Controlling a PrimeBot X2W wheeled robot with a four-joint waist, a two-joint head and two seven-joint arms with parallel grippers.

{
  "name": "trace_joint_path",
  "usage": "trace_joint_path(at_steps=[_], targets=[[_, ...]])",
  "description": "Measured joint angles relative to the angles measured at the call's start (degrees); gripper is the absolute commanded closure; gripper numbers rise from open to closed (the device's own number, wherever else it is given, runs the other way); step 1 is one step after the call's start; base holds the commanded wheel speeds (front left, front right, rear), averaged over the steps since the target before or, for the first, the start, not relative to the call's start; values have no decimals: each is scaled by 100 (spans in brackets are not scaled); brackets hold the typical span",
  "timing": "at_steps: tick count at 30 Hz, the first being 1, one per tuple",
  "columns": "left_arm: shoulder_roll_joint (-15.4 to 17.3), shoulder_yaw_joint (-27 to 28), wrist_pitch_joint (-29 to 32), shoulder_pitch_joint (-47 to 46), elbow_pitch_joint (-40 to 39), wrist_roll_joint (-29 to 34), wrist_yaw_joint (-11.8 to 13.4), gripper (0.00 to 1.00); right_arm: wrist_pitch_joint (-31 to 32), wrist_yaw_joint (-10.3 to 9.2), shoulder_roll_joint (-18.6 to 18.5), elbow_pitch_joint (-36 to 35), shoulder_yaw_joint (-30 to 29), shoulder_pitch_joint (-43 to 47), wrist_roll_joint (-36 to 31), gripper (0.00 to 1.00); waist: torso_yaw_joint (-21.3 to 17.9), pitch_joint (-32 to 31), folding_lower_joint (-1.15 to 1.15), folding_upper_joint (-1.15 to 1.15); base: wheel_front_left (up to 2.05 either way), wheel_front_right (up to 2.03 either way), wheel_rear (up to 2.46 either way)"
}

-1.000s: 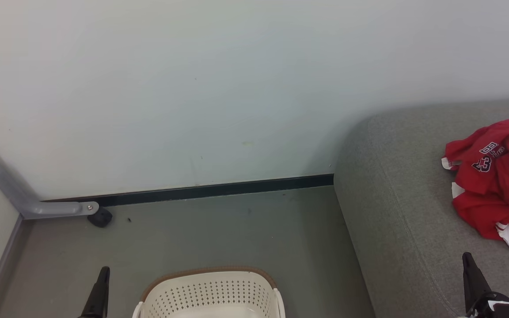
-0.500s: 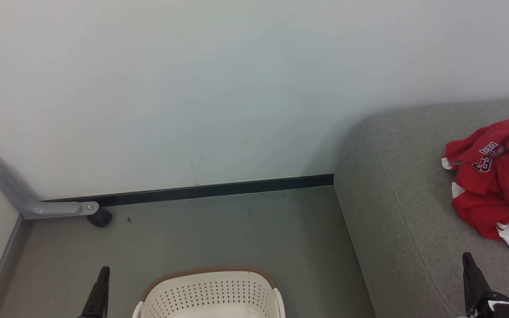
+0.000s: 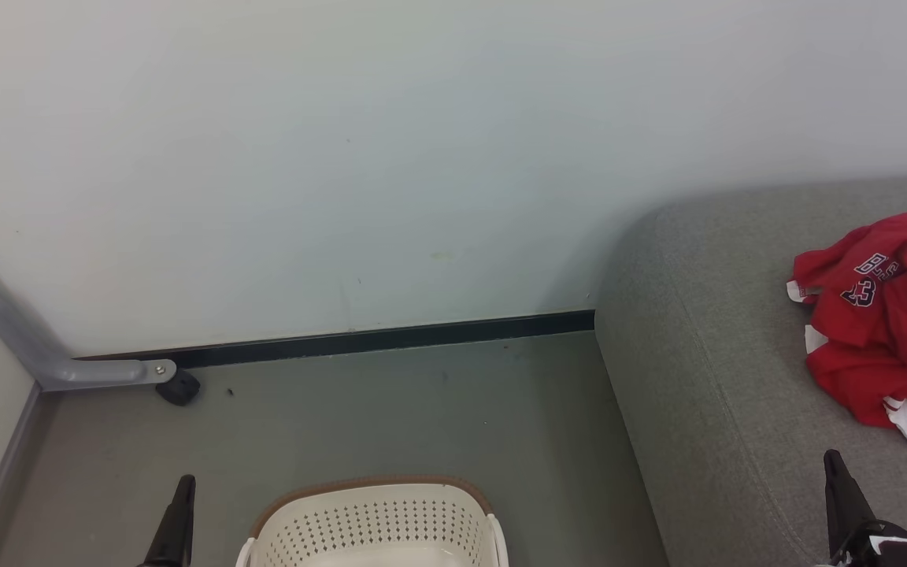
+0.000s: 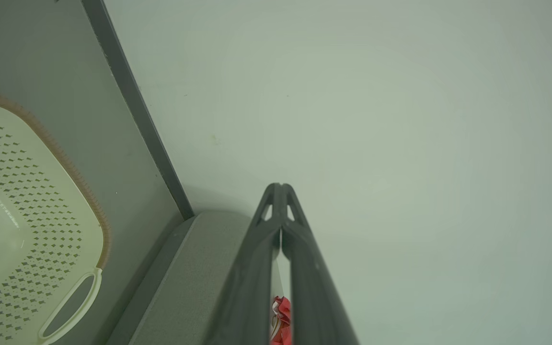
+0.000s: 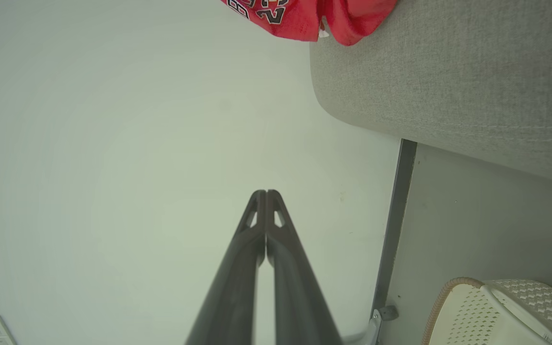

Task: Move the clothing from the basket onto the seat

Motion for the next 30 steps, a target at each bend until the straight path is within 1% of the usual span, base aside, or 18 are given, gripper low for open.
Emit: trace_joint_path(at_steps=[30], targets=[[0, 0, 0, 0, -8, 0, 0, 100, 0, 0, 0, -3, 1, 0, 0, 100, 0, 0, 0, 0, 0, 0, 0]])
